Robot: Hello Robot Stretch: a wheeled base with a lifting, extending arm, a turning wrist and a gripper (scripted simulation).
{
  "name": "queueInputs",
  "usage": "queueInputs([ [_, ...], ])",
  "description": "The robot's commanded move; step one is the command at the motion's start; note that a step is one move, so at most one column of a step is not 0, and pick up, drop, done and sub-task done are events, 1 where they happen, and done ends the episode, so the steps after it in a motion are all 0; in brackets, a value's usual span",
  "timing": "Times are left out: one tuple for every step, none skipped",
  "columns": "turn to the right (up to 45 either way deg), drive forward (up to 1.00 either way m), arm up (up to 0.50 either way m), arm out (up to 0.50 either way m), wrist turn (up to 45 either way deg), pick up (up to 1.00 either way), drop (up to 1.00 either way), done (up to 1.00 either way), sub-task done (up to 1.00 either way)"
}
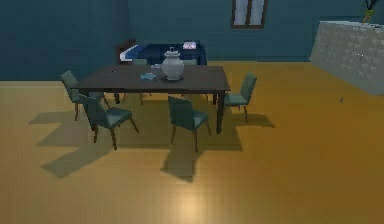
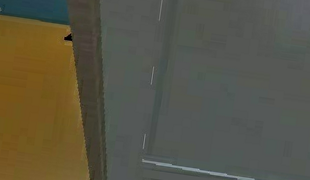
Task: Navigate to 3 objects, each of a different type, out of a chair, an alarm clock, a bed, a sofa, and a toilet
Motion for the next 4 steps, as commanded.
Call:
queueInputs([
  [3.0,0.00,0.00,0.00,0.0,0.00,0.00,0.00,0.00],
  [0.0,1.00,0.00,0.00,0.0,0.00,0.00,0.00,0.00],
  [0.0,0.00,0.00,0.00,0.0,0.00,0.00,0.00,1.00],
  [-45.0,0.00,0.00,0.00,0.0,0.00,0.00,0.00,0.00],
])
